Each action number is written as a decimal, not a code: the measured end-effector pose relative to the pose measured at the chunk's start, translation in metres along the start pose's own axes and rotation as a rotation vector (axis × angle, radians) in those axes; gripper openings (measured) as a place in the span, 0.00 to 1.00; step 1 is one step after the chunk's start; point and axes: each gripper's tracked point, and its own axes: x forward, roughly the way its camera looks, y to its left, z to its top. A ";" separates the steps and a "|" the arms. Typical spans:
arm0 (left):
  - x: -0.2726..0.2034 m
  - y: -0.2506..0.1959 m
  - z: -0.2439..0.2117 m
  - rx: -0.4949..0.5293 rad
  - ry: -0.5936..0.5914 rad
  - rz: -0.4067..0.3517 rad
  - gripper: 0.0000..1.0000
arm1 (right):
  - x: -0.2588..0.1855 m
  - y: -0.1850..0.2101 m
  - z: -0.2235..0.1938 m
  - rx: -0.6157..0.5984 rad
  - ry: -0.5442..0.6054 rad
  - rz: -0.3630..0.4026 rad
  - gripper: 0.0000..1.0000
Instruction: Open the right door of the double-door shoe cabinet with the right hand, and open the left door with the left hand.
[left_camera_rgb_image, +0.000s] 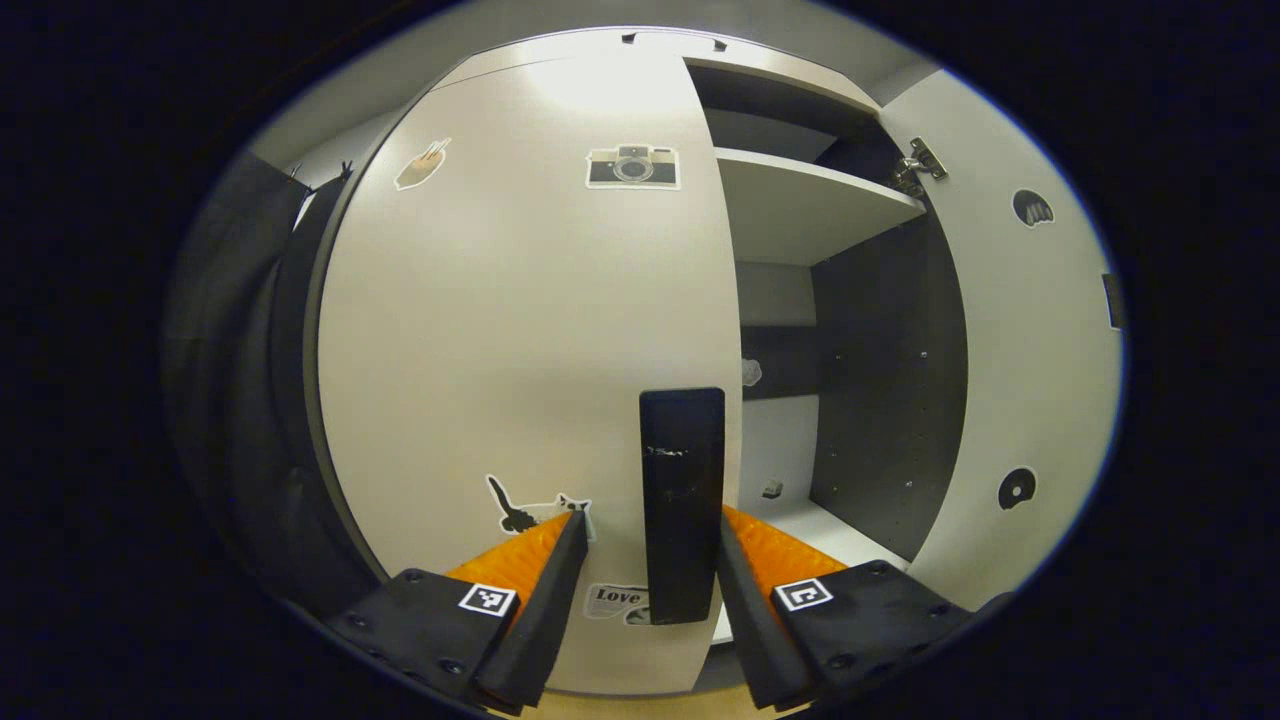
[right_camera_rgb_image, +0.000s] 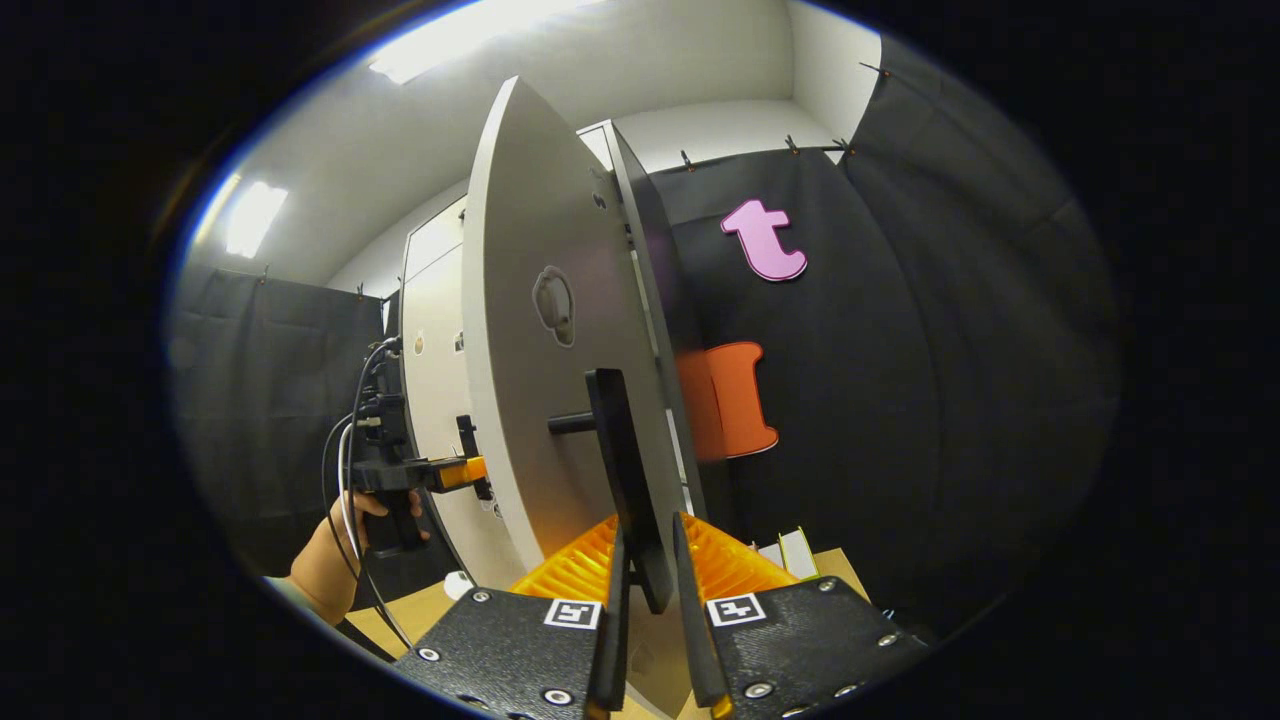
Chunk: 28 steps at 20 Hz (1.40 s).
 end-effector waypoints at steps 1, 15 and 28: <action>0.000 0.000 0.000 -0.005 0.002 0.010 0.78 | -0.002 0.000 -0.001 -0.002 0.006 -0.001 0.26; -0.020 -0.012 -0.005 -0.089 0.028 -0.068 0.31 | -0.019 -0.020 0.007 -0.079 -0.001 -0.074 0.67; -0.107 0.017 -0.016 -0.097 -0.004 -0.120 0.31 | -0.015 -0.003 -0.005 -0.156 0.003 -0.113 0.77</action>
